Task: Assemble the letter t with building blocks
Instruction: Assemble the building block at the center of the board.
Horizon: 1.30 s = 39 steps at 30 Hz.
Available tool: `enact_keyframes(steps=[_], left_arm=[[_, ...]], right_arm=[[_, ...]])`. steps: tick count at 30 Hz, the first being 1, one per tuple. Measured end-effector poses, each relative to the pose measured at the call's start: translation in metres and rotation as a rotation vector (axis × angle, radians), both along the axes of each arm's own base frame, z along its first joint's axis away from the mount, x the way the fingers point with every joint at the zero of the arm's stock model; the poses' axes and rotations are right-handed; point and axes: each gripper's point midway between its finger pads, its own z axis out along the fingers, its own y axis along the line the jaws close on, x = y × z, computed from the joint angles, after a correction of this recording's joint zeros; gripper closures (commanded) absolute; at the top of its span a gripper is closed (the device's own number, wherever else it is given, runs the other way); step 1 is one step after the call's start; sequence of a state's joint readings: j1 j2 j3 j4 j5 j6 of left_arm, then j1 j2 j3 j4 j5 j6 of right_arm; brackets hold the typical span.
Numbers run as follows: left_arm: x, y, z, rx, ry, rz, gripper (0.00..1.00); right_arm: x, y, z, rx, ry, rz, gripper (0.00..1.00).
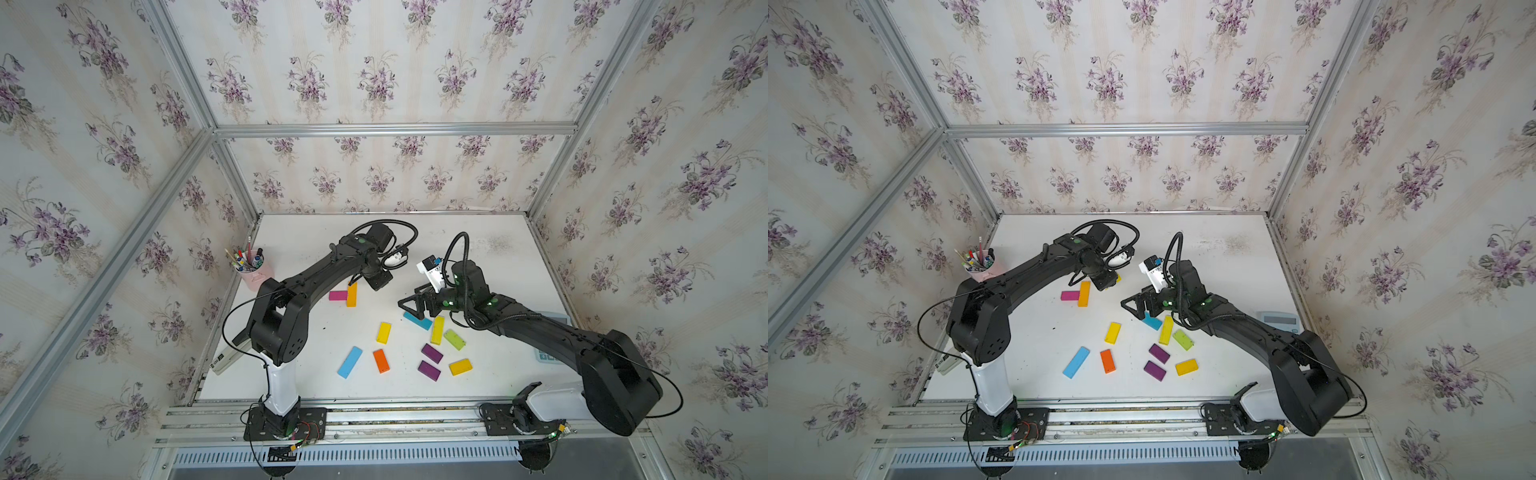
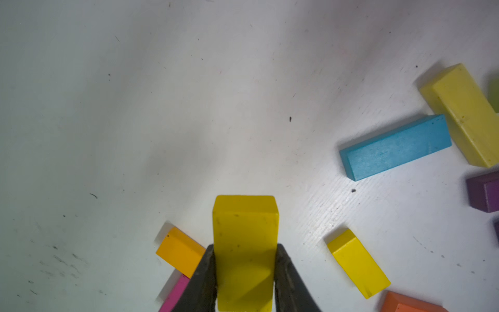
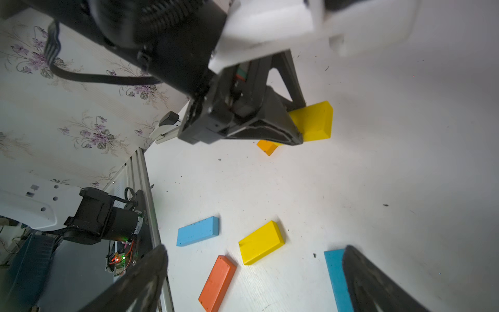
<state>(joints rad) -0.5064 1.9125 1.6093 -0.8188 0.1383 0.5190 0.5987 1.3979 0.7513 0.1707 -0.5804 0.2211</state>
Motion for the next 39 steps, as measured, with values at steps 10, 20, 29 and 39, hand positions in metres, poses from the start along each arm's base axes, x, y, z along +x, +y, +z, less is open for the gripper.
enact_keyframes(steps=[10,20,29,39], left_arm=[[0.016,0.011,-0.019,0.018,-0.044,-0.269,0.72],[0.012,0.018,-0.052,0.063,0.006,-0.39,0.72],[-0.009,0.03,-0.071,0.093,0.04,-0.418,0.72],[-0.005,0.03,-0.083,0.112,0.04,-0.424,0.72]], right_arm=[[-0.006,0.0,-0.034,-0.003,0.023,0.033,0.0],[-0.007,0.0,-0.05,0.014,0.01,0.032,0.0],[-0.008,0.003,-0.049,0.037,0.018,0.043,0.0],[-0.009,0.003,-0.049,0.037,0.019,0.045,0.0]])
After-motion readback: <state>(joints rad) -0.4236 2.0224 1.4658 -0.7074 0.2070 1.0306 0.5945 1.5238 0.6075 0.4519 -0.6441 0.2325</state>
